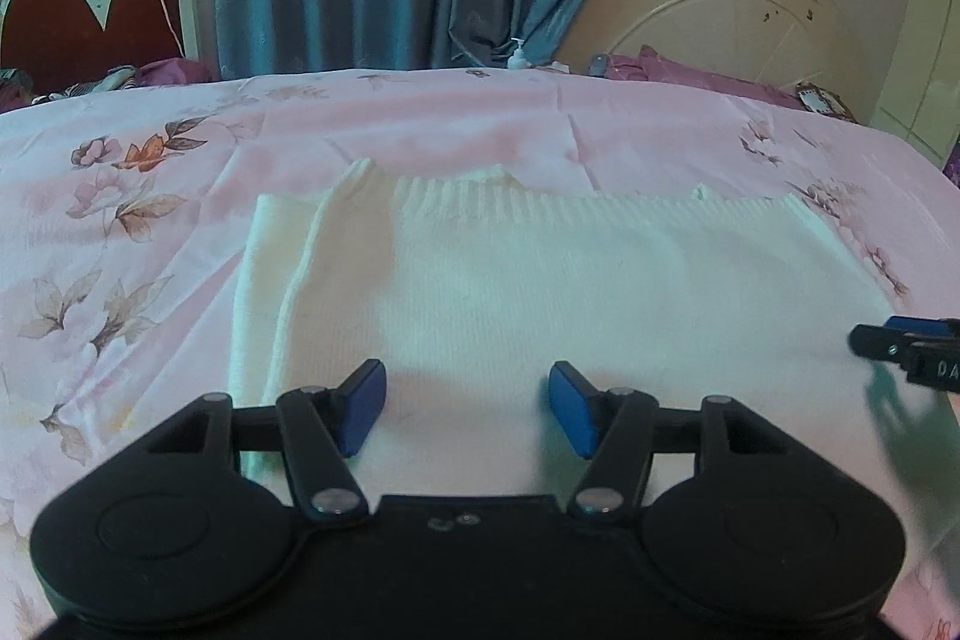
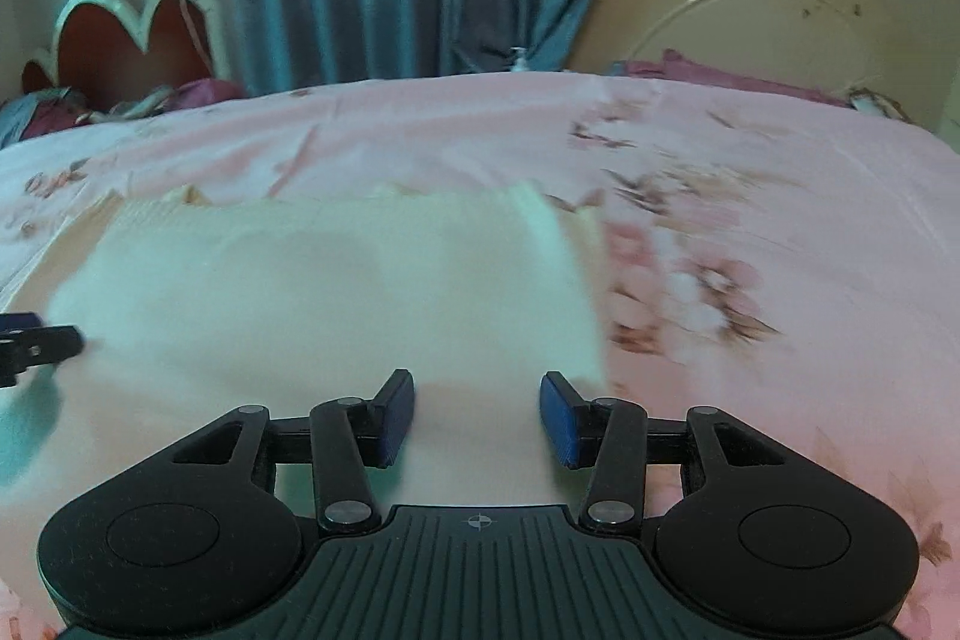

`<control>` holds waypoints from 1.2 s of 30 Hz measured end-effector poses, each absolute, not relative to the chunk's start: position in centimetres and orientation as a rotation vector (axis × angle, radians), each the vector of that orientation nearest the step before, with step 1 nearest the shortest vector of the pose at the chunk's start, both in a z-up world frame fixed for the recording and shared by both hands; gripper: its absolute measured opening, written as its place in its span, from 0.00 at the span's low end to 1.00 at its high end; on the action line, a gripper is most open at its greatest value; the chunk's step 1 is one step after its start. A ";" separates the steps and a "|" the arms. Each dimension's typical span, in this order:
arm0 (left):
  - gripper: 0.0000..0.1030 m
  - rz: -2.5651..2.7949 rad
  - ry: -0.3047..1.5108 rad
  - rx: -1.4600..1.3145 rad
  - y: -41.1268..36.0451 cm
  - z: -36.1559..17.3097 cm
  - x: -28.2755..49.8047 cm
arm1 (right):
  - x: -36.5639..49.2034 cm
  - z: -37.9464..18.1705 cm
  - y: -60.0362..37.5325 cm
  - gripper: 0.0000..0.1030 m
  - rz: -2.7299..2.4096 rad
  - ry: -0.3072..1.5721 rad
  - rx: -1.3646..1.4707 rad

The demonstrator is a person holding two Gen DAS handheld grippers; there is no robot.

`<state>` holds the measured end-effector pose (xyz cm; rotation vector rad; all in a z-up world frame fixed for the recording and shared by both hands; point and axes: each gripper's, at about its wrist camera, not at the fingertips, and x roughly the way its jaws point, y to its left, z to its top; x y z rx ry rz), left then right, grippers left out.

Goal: Fold small clothes

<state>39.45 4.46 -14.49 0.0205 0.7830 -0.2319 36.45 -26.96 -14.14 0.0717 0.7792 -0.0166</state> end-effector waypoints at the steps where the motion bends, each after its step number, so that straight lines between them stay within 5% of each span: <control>1: 0.58 -0.231 0.783 0.023 4.7 -14.4 39.3 | 36.2 -13.9 -27.2 0.44 -0.031 0.784 0.076; 36: 0.62 -0.259 0.838 0.065 6.0 -15.0 33.0 | 29.5 -14.2 -25.0 0.47 -0.030 0.929 -0.024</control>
